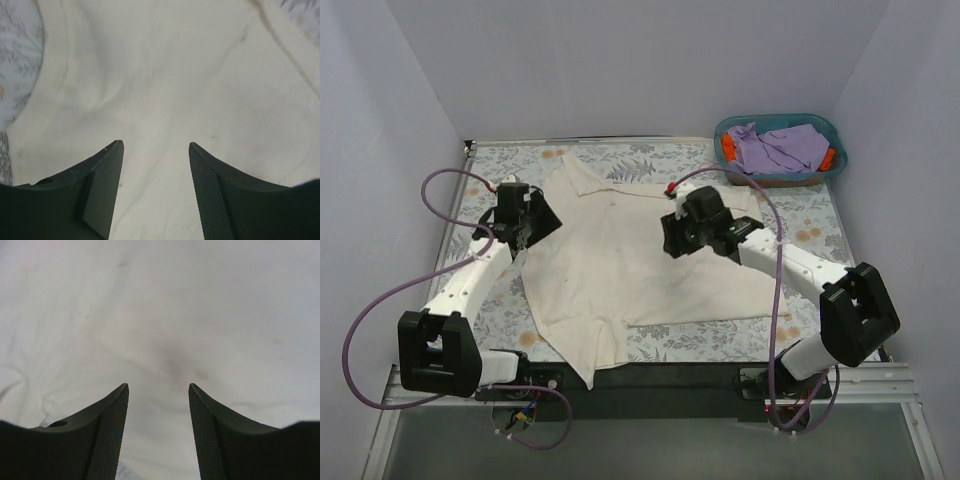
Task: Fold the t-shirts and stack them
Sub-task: Flatten the tshirt out
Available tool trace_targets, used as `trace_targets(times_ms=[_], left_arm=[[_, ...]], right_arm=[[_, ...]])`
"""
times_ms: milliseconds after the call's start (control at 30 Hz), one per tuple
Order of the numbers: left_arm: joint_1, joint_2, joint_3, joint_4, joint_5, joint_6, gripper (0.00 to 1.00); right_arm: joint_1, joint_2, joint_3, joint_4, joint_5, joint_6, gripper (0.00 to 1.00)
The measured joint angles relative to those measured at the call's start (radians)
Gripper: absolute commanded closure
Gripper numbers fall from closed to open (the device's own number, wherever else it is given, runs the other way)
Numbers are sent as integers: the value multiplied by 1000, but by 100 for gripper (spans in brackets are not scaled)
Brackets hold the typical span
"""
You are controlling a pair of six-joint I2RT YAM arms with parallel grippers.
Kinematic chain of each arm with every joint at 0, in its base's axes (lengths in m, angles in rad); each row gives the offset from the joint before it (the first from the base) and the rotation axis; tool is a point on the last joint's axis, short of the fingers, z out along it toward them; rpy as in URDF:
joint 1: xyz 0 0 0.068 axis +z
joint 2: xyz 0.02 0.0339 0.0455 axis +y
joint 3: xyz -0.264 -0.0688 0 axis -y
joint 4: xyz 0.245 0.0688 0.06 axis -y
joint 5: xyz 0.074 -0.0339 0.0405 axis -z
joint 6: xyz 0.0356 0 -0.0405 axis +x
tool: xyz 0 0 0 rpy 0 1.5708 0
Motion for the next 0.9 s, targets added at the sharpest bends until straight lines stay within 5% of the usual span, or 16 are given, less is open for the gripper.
trace_targets(times_ms=[167, 367, 567, 900], left_arm=[[-54, -55, -205, -67, 19, -60, 60], [-54, -13, -258, -113, -11, -91, 62], [-54, 35, -262, -107, -68, -103, 65], [-55, 107, -241, -95, -129, -103, 70]], right_arm=[[329, 2, -80, -26, -40, -13, 53], [545, 77, -61, -25, -58, -68, 53], [673, 182, -24, -25, -80, -126, 53], [714, 244, -17, -56, -31, -194, 54]])
